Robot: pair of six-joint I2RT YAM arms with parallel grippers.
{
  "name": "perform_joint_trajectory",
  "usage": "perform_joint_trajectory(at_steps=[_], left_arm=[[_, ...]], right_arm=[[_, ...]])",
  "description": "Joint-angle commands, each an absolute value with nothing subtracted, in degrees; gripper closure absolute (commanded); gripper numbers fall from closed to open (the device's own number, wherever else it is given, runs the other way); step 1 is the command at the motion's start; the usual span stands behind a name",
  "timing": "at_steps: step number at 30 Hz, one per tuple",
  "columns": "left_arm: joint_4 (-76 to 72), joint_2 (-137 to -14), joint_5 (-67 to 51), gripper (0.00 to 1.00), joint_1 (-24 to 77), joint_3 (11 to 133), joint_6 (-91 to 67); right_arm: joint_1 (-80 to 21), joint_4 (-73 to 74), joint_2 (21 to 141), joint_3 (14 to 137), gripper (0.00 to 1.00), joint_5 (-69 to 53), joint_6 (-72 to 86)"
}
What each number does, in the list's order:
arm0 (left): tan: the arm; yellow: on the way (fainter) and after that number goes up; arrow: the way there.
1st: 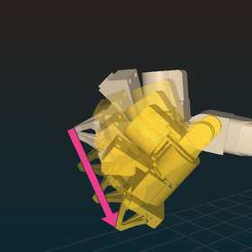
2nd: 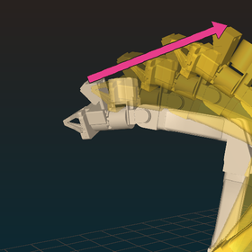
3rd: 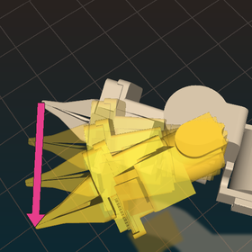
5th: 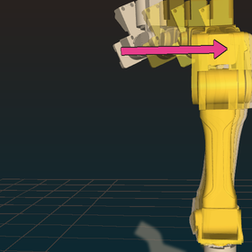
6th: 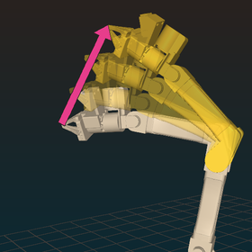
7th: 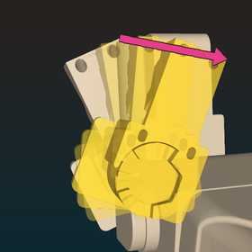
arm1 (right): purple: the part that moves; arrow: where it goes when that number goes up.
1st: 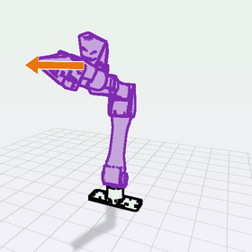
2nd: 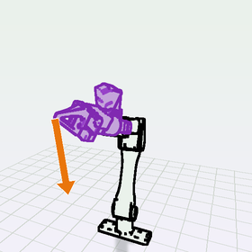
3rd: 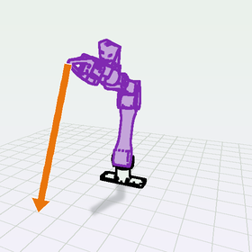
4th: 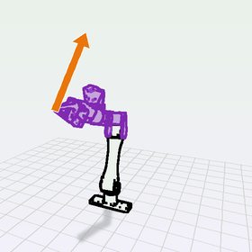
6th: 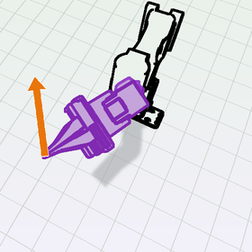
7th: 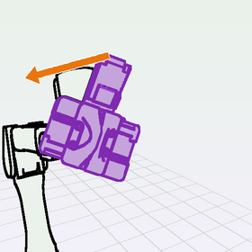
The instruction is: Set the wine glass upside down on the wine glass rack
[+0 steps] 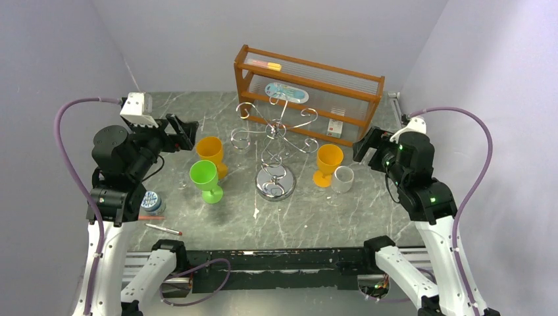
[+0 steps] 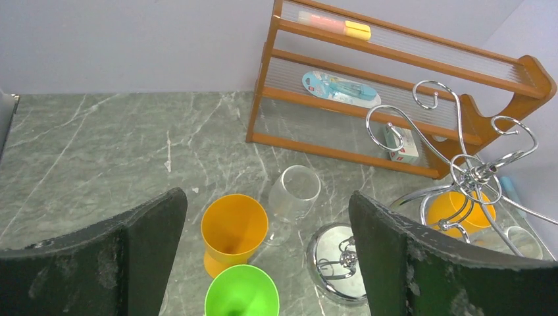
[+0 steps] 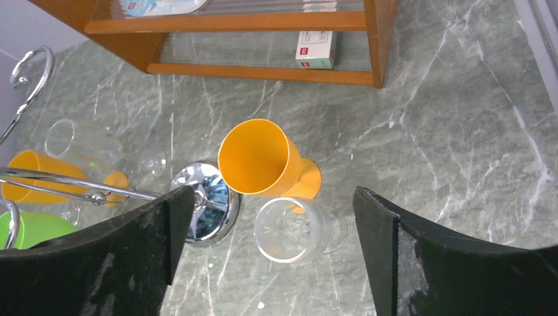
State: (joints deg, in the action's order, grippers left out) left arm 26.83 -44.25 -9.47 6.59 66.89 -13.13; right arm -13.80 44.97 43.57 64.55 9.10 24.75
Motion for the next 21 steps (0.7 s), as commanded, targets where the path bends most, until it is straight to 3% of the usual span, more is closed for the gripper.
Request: perform_joint_trajectory(at_steps=[1, 16, 21], left_arm=[[25.32, -44.41, -11.69, 0.03, 6.92, 67.02, -13.55], [24.41, -44.30, -12.67, 0.03, 6.94, 66.28, -14.81], [20.62, -43.76, -26.26, 0.03, 7.11, 65.30, -14.49]], right_arm=[[-13.42, 45.97, 44.38, 65.49, 0.01, 7.64, 23.28], [-13.39, 45.85, 46.26, 60.86, 0.00, 4.78, 24.58], [-13.42, 44.01, 47.40, 58.45, 0.19, -2.42, 22.33]])
